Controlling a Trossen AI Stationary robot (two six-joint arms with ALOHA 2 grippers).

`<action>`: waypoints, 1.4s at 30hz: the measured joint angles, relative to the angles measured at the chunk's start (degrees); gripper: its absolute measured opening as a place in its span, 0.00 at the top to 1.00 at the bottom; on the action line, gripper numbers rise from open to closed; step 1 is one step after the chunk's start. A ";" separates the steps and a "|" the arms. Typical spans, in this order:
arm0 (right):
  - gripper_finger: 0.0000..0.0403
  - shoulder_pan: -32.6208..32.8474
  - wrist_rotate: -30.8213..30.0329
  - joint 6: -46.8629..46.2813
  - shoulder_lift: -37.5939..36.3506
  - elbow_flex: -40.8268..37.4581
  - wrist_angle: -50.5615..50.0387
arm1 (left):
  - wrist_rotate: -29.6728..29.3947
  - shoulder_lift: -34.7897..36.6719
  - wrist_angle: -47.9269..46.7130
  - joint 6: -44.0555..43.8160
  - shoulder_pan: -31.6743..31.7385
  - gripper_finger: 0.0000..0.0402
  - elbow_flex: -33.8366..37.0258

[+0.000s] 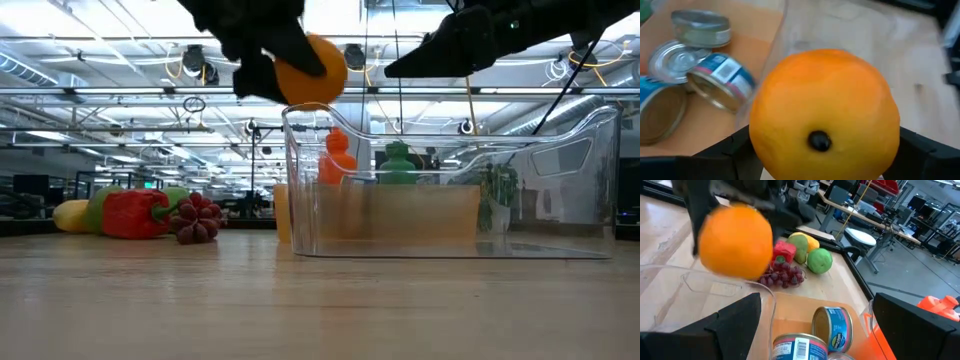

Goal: Pick & Place Food Item
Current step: Put the orange into the bottom transparent bin, then put the red bell pepper into the bottom transparent bin

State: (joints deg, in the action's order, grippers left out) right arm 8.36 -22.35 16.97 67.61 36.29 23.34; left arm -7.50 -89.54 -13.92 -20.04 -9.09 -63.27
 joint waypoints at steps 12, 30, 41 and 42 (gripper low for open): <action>0.10 -0.02 -0.02 0.15 0.00 0.00 0.93 | 3.64 -10.87 -2.03 3.31 1.10 0.22 -5.67; 0.10 -0.02 -0.02 0.20 0.00 0.02 -0.09 | 3.43 -13.65 -2.29 1.88 1.72 0.03 -5.62; 0.10 -0.02 -0.02 0.20 0.00 0.02 -0.12 | 4.01 -3.77 -12.45 -1.69 3.47 0.02 -5.57; 0.10 -0.02 -0.04 0.20 0.00 0.02 -0.14 | 2.32 -2.54 -14.90 -2.01 2.97 0.02 -5.57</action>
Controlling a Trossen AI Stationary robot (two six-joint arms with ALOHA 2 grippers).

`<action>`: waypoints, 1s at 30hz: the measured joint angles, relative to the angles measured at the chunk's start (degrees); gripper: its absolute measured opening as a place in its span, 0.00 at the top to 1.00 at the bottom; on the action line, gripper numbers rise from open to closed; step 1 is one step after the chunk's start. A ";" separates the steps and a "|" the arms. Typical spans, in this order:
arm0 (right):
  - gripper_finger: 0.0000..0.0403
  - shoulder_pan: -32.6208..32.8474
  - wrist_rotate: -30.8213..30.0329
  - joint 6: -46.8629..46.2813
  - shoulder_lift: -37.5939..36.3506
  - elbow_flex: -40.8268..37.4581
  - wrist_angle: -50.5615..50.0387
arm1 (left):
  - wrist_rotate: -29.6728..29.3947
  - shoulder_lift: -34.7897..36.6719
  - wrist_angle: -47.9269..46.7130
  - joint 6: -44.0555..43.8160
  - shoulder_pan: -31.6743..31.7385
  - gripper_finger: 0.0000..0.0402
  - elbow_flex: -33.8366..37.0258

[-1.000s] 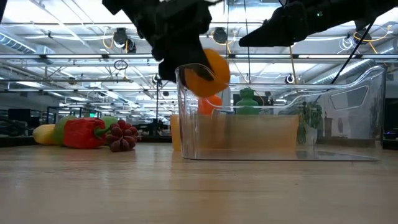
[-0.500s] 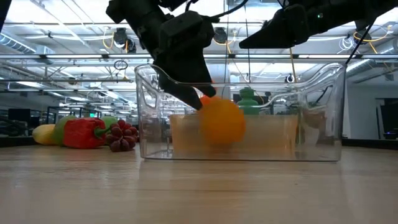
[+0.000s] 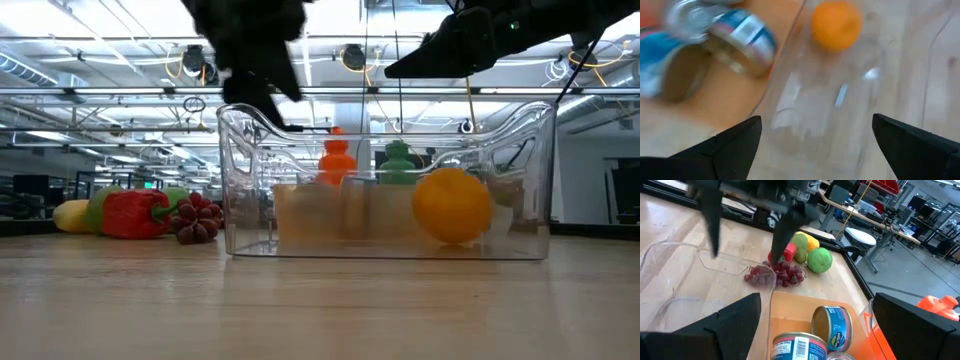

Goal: Pick & Place Food Item
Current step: Put the red bell pepper into the bottom transparent bin

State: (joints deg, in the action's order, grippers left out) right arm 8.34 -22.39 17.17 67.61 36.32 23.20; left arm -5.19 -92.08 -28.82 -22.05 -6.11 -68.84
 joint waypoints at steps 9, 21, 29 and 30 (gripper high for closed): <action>0.10 0.00 0.00 -0.02 0.00 0.00 -1.29 | -21.98 5.87 -22.70 -23.38 -3.90 0.02 4.29; 0.10 0.00 0.02 -0.17 0.00 0.00 -1.26 | -18.27 5.77 -27.45 -35.50 0.23 0.02 12.96; 0.10 0.00 0.02 -0.20 0.00 0.00 -1.29 | -17.32 5.76 -33.81 -18.77 1.71 0.02 13.73; 0.10 0.00 0.02 -0.20 0.00 0.00 -1.29 | -17.34 5.76 -34.55 -16.32 1.71 0.02 13.73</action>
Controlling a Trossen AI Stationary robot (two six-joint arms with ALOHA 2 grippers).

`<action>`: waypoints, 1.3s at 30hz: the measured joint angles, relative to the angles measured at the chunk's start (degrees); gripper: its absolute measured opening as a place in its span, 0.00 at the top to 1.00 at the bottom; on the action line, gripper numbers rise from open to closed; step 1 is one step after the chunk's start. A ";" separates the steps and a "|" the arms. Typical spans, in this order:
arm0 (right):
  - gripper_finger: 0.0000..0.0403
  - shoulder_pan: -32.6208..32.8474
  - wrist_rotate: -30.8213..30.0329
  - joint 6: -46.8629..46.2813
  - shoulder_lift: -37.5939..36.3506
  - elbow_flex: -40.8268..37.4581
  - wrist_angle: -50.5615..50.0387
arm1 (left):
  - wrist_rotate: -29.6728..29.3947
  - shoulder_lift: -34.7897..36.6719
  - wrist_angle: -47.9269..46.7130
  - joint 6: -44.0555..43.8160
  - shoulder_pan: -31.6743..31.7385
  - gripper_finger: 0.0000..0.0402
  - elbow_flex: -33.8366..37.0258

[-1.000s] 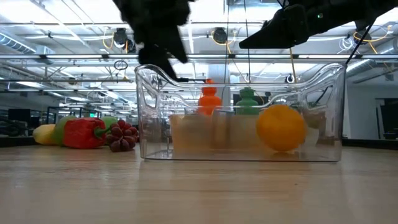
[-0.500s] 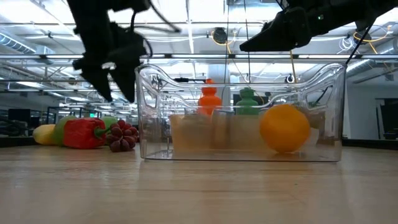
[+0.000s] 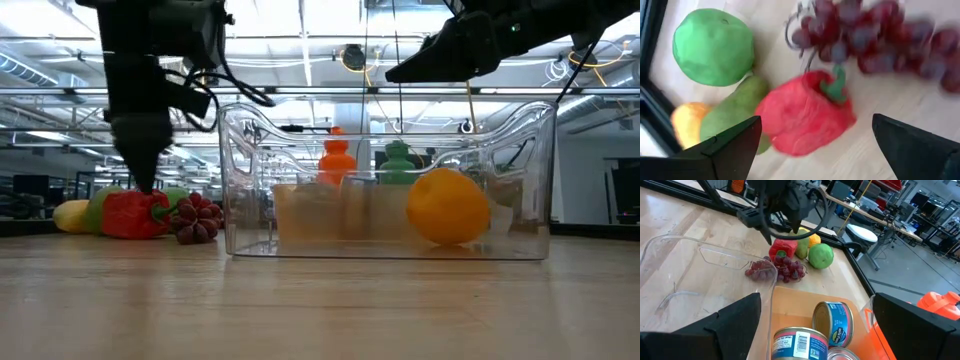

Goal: Pick & Place Food Item
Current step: Put the red bell pepper into the bottom transparent bin

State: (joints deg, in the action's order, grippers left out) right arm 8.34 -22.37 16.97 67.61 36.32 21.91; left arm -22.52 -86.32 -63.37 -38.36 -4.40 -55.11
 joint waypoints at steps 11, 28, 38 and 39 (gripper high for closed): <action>0.10 0.00 0.00 -1.50 0.00 0.00 0.02 | 0.73 0.00 0.53 23.41 1.33 0.02 4.05; 0.10 0.00 0.03 -1.62 0.00 0.00 0.09 | 2.14 2.60 10.70 17.43 2.97 0.31 9.67; 0.10 0.02 0.27 -4.44 0.00 0.00 0.27 | -3.17 18.83 17.99 15.79 -3.00 0.32 3.15; 0.10 0.02 0.59 -5.32 0.00 0.00 0.50 | -3.78 20.27 21.44 16.42 -3.78 0.32 3.15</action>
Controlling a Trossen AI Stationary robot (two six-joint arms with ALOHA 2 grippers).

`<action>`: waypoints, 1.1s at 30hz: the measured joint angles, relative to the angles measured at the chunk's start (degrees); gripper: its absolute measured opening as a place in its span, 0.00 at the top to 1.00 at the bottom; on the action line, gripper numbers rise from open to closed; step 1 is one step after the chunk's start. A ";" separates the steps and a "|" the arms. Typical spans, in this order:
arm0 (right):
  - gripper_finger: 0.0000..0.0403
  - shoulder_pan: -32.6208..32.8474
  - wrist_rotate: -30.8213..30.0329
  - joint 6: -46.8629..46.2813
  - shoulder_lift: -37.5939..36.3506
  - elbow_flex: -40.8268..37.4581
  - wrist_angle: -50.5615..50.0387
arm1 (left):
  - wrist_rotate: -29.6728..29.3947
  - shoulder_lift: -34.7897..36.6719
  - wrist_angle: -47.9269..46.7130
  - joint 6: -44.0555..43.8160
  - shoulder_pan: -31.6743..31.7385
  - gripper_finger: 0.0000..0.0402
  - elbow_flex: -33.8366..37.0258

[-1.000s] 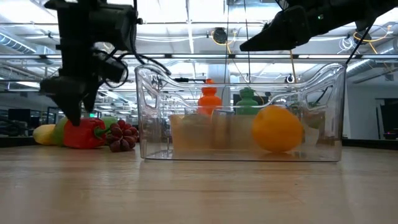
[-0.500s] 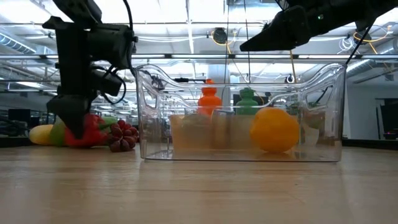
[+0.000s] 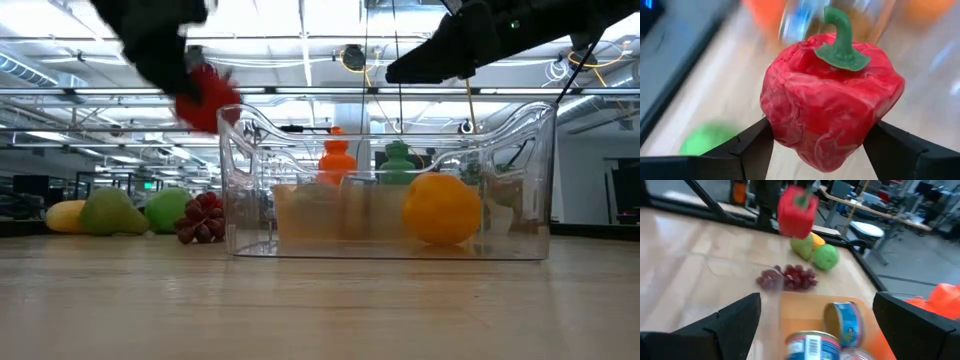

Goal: Pick & Place Food Item
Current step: Put the red bell pepper into the bottom transparent bin

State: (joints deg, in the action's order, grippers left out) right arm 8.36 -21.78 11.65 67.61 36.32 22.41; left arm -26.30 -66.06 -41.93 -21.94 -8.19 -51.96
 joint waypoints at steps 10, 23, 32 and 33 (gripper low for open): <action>0.10 0.00 5.63 -10.49 5.27 0.04 13.30 | -2.47 -5.54 35.53 16.22 -5.33 0.32 0.98; 0.10 -0.01 11.25 -8.90 16.59 0.04 34.06 | -0.57 -19.20 55.36 21.12 -2.72 0.31 1.01; 0.10 -0.03 8.25 -4.69 21.59 2.58 36.11 | 1.33 -20.16 55.76 19.86 -1.57 0.30 1.07; 0.10 -0.02 7.67 -4.68 21.62 2.75 36.11 | 1.22 -20.50 56.30 19.83 -1.53 0.29 1.07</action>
State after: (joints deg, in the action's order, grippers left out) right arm 8.34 -14.11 6.98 89.23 39.07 58.52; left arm -25.08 -86.55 14.37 -2.11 -9.72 -50.89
